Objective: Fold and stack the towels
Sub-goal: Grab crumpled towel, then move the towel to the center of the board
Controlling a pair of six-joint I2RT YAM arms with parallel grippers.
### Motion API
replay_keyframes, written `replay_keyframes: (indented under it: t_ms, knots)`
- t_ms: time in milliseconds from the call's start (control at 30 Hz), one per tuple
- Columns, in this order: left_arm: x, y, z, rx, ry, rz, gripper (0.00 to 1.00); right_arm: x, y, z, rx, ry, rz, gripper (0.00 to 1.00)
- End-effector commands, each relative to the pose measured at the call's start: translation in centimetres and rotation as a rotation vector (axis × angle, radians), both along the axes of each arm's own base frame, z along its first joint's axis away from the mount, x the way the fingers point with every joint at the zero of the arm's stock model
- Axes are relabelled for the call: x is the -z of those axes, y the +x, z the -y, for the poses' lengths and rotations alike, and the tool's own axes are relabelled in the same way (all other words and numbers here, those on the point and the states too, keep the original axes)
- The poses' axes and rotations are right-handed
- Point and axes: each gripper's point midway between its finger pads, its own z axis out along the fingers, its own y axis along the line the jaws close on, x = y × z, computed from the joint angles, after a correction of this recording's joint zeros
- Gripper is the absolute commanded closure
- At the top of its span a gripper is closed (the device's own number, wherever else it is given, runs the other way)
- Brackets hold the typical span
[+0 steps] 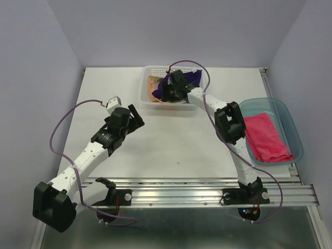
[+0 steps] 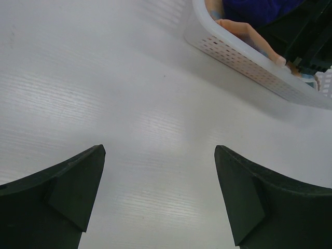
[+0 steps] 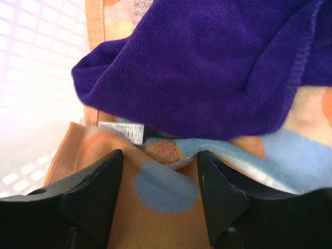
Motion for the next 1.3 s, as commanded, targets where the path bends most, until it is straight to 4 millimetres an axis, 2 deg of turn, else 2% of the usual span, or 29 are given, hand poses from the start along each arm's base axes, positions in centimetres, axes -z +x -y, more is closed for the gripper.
replay_keyframes:
  t_ms: [0,33,100,133,167,200,267,300,400,433,500,533,633,667,733,767,800,833,867,1033,1133,1200,1233,1267]
  knots:
    - [-0.5,0.3,-0.3,-0.012,-0.006,0.032,0.01,-0.3,0.6,-1.7,-0.042,0.011,0.032,0.44]
    - [-0.6,0.4,-0.4,-0.013,-0.008,0.035,0.01,-0.2,0.6,-1.8,-0.044,0.012,0.029,0.55]
    - [-0.5,0.4,-0.4,-0.013,-0.006,0.033,0.01,-0.2,0.5,-1.8,-0.047,0.020,0.035,0.69]
    - [-0.5,0.4,-0.4,-0.013,-0.007,0.034,0.01,-0.5,0.4,-1.9,-0.051,0.030,0.041,0.85]
    - [-0.6,0.4,-0.4,-0.012,-0.008,0.037,0.01,-1.0,0.5,-1.9,-0.052,0.036,0.054,0.95]
    - [-0.6,0.4,-0.4,-0.011,-0.008,0.035,0.01,-2.3,0.5,-1.9,-0.048,0.055,0.080,0.99]
    - [-0.7,0.5,-0.4,-0.009,-0.009,0.039,0.01,-4.4,0.7,-2.1,-0.060,0.073,0.122,0.99]
    - [-0.7,0.4,-0.3,-0.007,-0.010,0.038,0.01,-6.8,0.9,-2.3,-0.062,0.093,0.160,0.99]
    - [-0.9,0.4,-0.4,-0.006,-0.015,0.046,0.01,-10.8,1.1,-2.2,-0.061,0.128,0.229,0.99]
    - [-1.0,0.3,-0.3,-0.006,-0.018,0.047,0.01,-13.4,1.0,-2.1,-0.065,0.153,0.273,0.99]
    - [-1.2,0.3,-0.4,-0.008,-0.023,0.055,0.01,-16.7,0.8,-2.1,-0.069,0.195,0.339,0.99]
    - [-1.3,0.3,-0.5,-0.010,-0.026,0.059,0.01,-19.2,0.2,-1.9,-0.075,0.224,0.377,0.99]
    - [-1.4,0.2,-0.4,-0.008,-0.035,0.066,0.01,-23.5,-0.7,-1.7,-0.093,0.284,0.456,0.99]
    - [-1.5,0.2,-0.4,-0.006,-0.037,0.070,0.01,-25.7,-1.5,-1.6,-0.108,0.311,0.484,0.99]
    - [-1.5,0.2,-0.4,-0.004,-0.041,0.073,0.01,-28.2,-2.5,-1.5,-0.135,0.346,0.523,0.99]
    - [-1.4,0.3,-0.2,0.004,-0.048,0.082,0.01,-29.2,-3.1,-1.6,-0.158,0.364,0.531,0.99]
    - [-1.3,0.3,0.3,0.022,-0.061,0.080,0.01,-31.4,-4.0,-1.2,-0.167,0.388,0.565,0.99]
    - [-1.4,0.5,0.7,0.038,-0.072,0.084,0.01,-32.6,-4.6,-1.1,-0.181,0.399,0.586,0.99]
    - [-0.9,0.5,1.2,0.064,-0.079,0.070,0.01,-34.6,-5.6,-0.8,-0.202,0.420,0.618,0.99]
    - [-0.4,0.6,1.9,0.086,-0.089,0.052,0.01,-40.0,-8.5,0.5,-0.242,0.465,0.714,0.99]
    - [-0.4,0.6,2.0,0.091,-0.101,0.054,0.01,-42.1,-10.1,1.5,-0.255,0.481,0.756,0.99]
    - [-0.3,0.4,2.2,0.099,-0.109,0.056,0.01,-42.4,-10.8,1.8,-0.264,0.473,0.756,0.99]
    - [-0.2,0.4,2.2,0.099,-0.112,0.054,0.01,-42.6,-12.1,2.0,-0.293,0.483,0.744,0.99]
    - [-0.3,0.4,2.2,0.099,-0.113,0.055,0.01,-42.4,-12.5,2.2,-0.294,0.483,0.738,0.99]
